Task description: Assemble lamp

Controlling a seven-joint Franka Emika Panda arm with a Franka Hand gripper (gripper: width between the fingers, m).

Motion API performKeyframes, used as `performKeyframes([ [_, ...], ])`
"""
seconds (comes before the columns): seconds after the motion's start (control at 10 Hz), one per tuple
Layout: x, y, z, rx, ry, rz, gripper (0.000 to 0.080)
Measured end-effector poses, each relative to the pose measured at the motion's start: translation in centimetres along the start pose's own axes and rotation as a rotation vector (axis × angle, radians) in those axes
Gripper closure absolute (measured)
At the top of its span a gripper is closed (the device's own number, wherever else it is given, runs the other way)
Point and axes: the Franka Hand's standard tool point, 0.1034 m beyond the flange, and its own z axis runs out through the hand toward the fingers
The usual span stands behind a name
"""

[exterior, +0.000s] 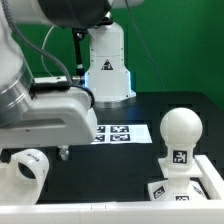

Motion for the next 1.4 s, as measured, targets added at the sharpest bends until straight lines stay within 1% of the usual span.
performKeyframes([
  [0.4,0.2,-0.1,1.2,-0.002,-0.015,0.028,0.0101],
  [0.6,0.1,-0.6,1.8,0.000,-0.027,0.048,0.0101],
  [1.1,0.1,-0.3,1.9,0.003,-0.029,0.055,0.0101],
  [1.2,-0.2,0.0,2.8,0.006,-0.049,0.074,0.0101],
  [1.4,-0.7,-0.5,4.9,0.002,-0.079,0.103,0.0101],
])
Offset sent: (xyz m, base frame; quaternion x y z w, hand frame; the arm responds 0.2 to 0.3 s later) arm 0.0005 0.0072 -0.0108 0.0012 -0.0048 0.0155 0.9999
